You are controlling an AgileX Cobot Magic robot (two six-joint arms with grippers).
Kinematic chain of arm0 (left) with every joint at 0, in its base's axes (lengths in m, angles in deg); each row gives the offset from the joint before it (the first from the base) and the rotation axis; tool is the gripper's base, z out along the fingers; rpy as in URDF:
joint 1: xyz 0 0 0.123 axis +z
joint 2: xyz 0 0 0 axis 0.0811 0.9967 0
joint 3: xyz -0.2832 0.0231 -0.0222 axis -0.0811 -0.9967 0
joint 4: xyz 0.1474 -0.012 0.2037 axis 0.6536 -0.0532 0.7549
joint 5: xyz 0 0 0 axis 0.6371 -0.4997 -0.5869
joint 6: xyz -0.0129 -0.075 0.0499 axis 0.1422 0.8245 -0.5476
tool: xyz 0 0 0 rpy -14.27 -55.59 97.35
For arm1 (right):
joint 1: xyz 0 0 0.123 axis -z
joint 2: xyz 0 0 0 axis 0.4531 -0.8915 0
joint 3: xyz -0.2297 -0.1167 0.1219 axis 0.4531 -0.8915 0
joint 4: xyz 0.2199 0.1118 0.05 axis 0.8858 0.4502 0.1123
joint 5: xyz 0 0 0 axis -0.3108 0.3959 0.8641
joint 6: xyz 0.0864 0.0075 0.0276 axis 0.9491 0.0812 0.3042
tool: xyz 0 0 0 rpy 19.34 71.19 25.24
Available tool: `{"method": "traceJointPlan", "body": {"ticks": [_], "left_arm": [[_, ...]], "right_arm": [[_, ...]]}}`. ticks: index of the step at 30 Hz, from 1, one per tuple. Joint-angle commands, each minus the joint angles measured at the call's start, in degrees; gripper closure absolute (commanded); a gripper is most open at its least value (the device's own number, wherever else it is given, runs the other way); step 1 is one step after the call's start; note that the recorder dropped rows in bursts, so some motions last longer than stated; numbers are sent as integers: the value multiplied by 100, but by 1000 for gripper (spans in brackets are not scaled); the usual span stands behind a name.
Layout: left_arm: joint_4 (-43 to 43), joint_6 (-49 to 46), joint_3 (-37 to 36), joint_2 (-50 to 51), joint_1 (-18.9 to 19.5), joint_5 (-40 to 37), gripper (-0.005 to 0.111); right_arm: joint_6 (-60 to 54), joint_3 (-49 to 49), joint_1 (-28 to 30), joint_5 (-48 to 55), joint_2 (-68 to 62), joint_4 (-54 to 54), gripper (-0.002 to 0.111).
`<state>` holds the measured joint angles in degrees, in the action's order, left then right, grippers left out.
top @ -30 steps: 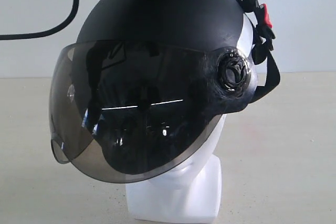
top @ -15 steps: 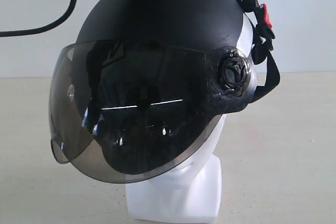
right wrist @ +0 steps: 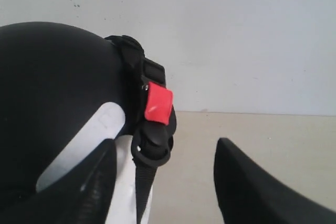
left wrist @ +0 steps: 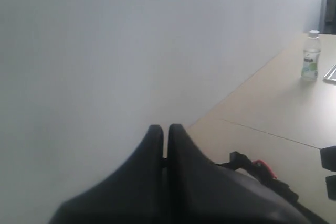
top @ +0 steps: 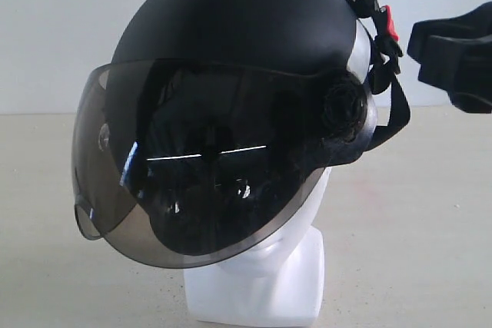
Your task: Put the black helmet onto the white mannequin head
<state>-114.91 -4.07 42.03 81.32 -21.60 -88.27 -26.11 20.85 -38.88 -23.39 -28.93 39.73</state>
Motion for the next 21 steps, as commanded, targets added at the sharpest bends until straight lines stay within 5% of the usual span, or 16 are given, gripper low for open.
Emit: {"method": "traceJointPlan", "body": {"ticks": [1, 12, 15, 16, 18, 20, 21], "left_arm": [[1569, 1433, -402, -592, -24, 134, 102], [2087, 2092, -988, -1353, -12, 294, 102], [2087, 2143, -1072, -1406, -12, 294, 102], [2087, 2201, -1081, -1418, -12, 272, 102], [2087, 2306, -1132, -1430, -12, 247, 102], [2087, 2464, -1132, -1430, -12, 221, 102], [2087, 2496, -1132, -1430, -12, 221, 102]], "right_arm": [[13, 59, -1, -87, -9, -19, 54], [-233, 326, -1, -2123, 1215, -19, 60], [1376, 672, 14, -2228, 2241, -1965, 104], [2052, 768, 14, -2228, 2456, -2606, 108], [3329, 1215, -46, -1194, 2920, -4731, 109], [3249, 2628, -346, 3034, 2819, -6260, 109], [3005, 3182, -425, 4199, 2600, -6292, 109]]}}
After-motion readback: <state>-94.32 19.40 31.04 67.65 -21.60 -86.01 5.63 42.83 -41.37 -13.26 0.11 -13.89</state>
